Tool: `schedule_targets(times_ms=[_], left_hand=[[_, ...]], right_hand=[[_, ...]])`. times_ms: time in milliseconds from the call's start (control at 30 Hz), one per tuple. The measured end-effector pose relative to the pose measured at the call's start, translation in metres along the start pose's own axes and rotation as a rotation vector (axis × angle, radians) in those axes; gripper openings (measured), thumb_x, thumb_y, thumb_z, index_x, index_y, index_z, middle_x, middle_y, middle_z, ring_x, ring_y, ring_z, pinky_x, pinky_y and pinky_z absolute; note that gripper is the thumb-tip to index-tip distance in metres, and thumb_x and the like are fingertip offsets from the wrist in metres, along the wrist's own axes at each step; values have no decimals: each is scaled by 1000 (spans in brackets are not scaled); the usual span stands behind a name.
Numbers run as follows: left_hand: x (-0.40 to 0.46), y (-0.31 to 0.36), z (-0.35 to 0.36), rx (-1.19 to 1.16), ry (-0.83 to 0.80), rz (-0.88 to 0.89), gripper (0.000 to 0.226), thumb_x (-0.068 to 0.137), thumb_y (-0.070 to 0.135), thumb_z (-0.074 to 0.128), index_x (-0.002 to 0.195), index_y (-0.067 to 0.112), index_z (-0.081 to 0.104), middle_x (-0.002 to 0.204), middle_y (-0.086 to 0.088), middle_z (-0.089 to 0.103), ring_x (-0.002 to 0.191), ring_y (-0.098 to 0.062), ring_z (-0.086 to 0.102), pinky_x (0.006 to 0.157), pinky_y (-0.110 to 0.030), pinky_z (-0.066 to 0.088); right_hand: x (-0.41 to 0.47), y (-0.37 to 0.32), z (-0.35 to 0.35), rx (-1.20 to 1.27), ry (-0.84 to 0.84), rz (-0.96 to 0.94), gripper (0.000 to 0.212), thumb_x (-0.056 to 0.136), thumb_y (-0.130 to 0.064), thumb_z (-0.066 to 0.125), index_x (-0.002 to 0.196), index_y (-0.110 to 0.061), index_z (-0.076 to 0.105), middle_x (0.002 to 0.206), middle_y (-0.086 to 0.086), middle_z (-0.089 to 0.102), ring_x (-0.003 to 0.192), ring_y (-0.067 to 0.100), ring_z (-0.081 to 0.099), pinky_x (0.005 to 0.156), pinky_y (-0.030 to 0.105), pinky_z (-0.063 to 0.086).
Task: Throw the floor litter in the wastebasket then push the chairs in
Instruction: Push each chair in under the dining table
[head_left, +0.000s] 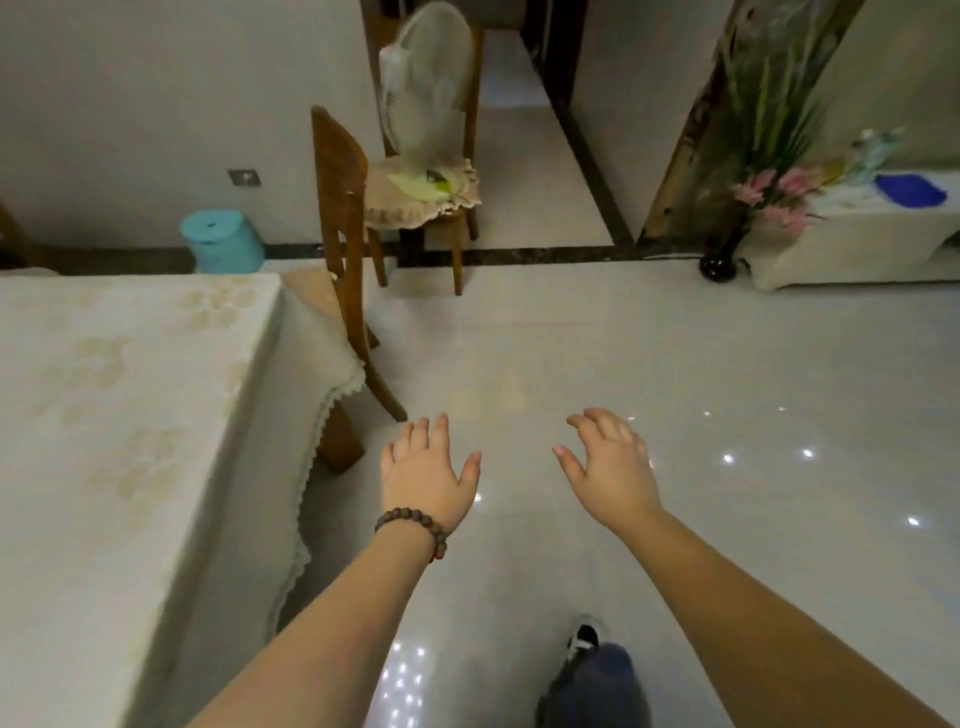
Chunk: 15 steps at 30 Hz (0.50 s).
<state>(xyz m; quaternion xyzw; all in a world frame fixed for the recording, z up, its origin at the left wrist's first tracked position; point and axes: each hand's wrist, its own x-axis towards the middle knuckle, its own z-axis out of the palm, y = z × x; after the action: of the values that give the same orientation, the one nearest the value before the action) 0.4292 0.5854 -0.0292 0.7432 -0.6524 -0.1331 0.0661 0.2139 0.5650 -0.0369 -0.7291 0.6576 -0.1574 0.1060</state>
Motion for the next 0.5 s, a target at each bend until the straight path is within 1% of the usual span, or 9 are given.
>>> schedule_targets(times_ms=[100, 200, 300, 400, 500], left_hand=[[65, 11, 3, -7, 24, -74, 67, 92, 58, 29, 147, 21, 20, 154, -5, 25, 143, -24, 17, 117, -45, 13], [140, 26, 5, -10, 45, -144, 67, 92, 58, 29, 147, 21, 19, 154, -4, 26, 143, -24, 17, 117, -45, 14], [228, 52, -4, -29, 61, -247, 68, 92, 58, 30, 148, 20, 17, 153, -5, 26, 143, -24, 18, 117, -46, 17], [303, 77, -21, -27, 89, -320, 69, 92, 58, 33, 148, 21, 15, 154, -5, 25, 142, -24, 18, 117, -47, 18], [365, 90, -39, -33, 140, -368, 69, 91, 57, 34, 147, 22, 16, 153, -5, 26, 142, -23, 18, 117, -45, 15]], right_hand=[[79, 14, 14, 17, -32, -74, 56, 84, -52, 36, 116, -13, 60, 124, 13, 57, 120, 33, 49, 100, 47, 36], [169, 36, 22, 11, -53, -147, 49, 87, -47, 44, 120, -14, 58, 128, 13, 55, 122, 31, 46, 102, 46, 33], [280, 64, 14, 12, -86, -207, 41, 90, -39, 53, 124, -15, 55, 133, 11, 50, 127, 29, 40, 105, 44, 30], [378, 80, -2, -15, -113, -279, 43, 92, -40, 50, 128, -17, 51, 136, 9, 47, 130, 26, 35, 106, 42, 27], [457, 78, -10, -6, -125, -359, 44, 93, -42, 47, 129, -18, 49, 138, 7, 45, 131, 24, 33, 107, 41, 26]])
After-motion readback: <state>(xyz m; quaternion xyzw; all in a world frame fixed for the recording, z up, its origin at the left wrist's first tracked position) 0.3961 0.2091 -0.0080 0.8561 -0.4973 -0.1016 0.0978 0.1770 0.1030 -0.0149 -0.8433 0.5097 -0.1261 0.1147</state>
